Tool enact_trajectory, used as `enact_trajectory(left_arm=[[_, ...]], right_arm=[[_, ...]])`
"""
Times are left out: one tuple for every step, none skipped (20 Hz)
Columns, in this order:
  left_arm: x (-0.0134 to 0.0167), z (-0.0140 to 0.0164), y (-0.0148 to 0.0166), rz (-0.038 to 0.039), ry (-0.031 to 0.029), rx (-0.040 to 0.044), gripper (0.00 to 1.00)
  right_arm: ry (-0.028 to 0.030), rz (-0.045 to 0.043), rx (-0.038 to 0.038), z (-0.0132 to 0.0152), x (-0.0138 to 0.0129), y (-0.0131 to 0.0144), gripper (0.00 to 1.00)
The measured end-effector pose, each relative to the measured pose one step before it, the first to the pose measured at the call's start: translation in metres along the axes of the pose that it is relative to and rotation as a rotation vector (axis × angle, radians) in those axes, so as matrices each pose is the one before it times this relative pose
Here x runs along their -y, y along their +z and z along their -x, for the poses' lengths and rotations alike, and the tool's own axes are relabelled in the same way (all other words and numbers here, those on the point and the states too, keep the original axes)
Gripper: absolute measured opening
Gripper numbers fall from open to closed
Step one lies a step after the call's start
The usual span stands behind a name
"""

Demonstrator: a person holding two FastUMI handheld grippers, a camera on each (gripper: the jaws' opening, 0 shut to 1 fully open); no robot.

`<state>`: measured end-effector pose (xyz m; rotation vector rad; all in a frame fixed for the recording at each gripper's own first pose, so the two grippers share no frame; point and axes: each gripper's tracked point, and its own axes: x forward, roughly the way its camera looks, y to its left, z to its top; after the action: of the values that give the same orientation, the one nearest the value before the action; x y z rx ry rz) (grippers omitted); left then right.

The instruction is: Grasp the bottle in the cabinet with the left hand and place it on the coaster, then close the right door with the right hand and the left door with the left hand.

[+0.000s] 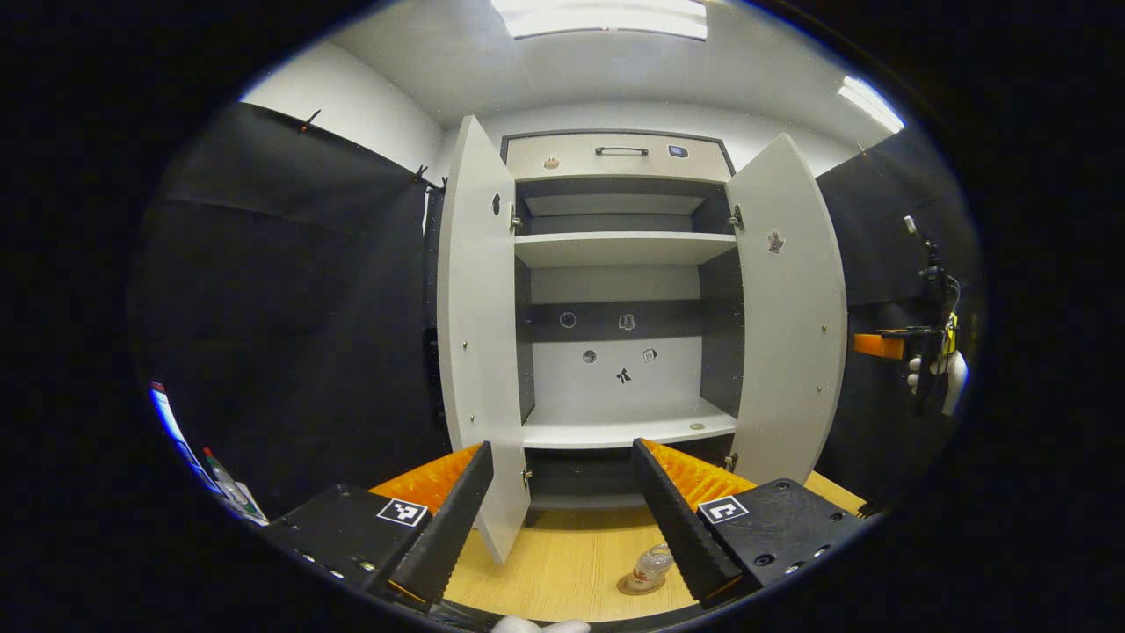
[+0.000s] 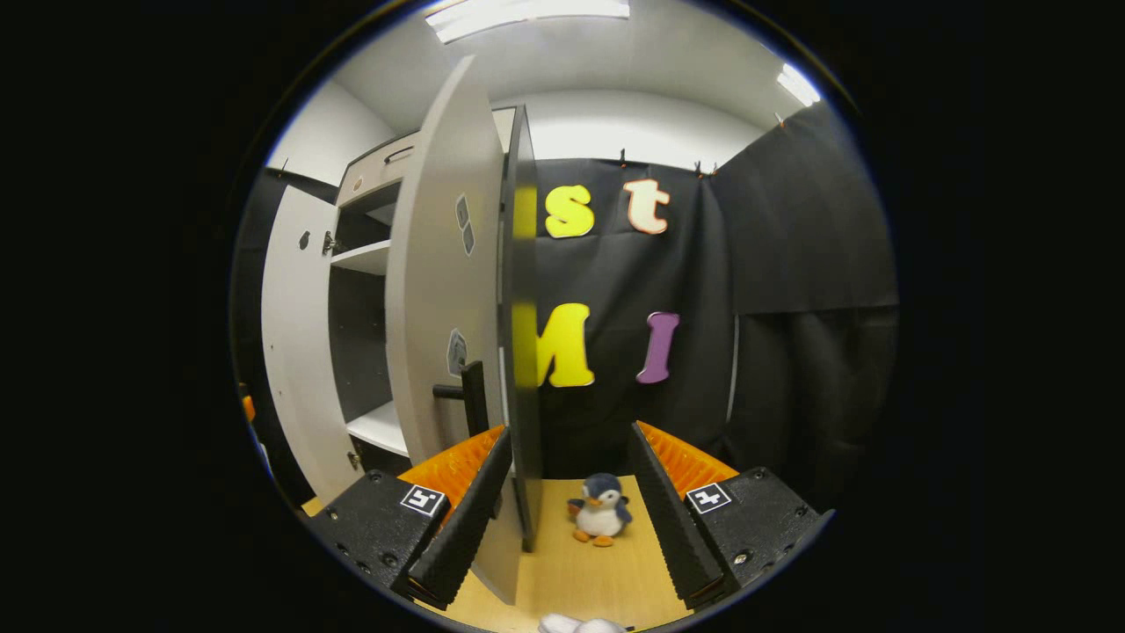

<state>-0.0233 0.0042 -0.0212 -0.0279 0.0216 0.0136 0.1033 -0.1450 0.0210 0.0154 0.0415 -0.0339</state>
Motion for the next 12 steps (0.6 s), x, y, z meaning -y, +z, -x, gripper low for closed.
enact_trajectory(left_arm=[[0.00073, 0.00170, -0.00126, -0.00400, 0.01188, -0.00383, 0.96], [0.00213, 0.00197, 0.00086, -0.00338, 0.01378, 0.00557, 0.96], [0.00102, 0.00128, 0.00116, -0.00244, 0.01538, 0.00094, 0.96], [-0.00001, 0.00151, -0.00155, 0.00013, 0.02193, -0.00910, 0.96], [-0.00097, 0.00332, -0.00191, 0.00118, 0.02184, -0.00303, 0.96], [-0.00003, 0.00383, -0.00128, 0.00255, 0.02104, -0.00447, 0.96], [-0.00296, 0.00403, 0.00095, 0.00250, 0.02334, 0.00127, 0.96], [-0.00273, 0.00390, -0.00115, 0.00450, 0.02518, -0.00291, 0.96], [-0.00315, 0.00510, -0.00061, 0.00728, 0.02039, -0.00283, 0.96], [-0.00183, 0.00413, -0.00108, 0.00381, 0.01652, -0.00375, 0.96], [-0.00456, 0.00471, -0.00144, -0.00181, 0.01778, -0.00517, 0.96], [-0.00380, 0.00351, -0.00187, -0.00710, 0.01123, -0.00782, 0.96]], right_arm=[[0.01143, 0.00813, -0.00569, -0.00682, -0.00400, 0.00020, 0.82], [0.00158, 0.01603, 0.00549, -0.00243, 0.00497, 0.00102, 0.82], [0.01168, 0.01703, 0.01097, -0.00021, -0.00081, 0.00469, 0.82], [0.01190, 0.01060, -0.00640, -0.00100, -0.00195, -0.00101, 0.82], [0.01701, 0.00658, -0.00376, -0.00076, -0.00227, -0.00019, 0.82], [0.01903, 0.00629, -0.00655, -0.00040, -0.00322, -0.00035, 0.81], [0.01859, 0.00741, -0.00463, -0.00103, -0.00363, 0.00065, 0.81], [0.01666, 0.00408, -0.00216, -0.00003, -0.00243, 0.00026, 0.81], [0.01758, -0.00064, -0.00558, -0.00055, -0.00396, -0.00008, 0.81], [0.01883, -0.00773, -0.00389, -0.00081, -0.00581, -0.00032, 0.81], [0.01744, -0.01229, -0.00557, -0.00107, -0.00660, -0.00084, 0.81], [0.01763, -0.00809, 0.00118, -0.00137, -0.00827, -0.00128, 0.81]])
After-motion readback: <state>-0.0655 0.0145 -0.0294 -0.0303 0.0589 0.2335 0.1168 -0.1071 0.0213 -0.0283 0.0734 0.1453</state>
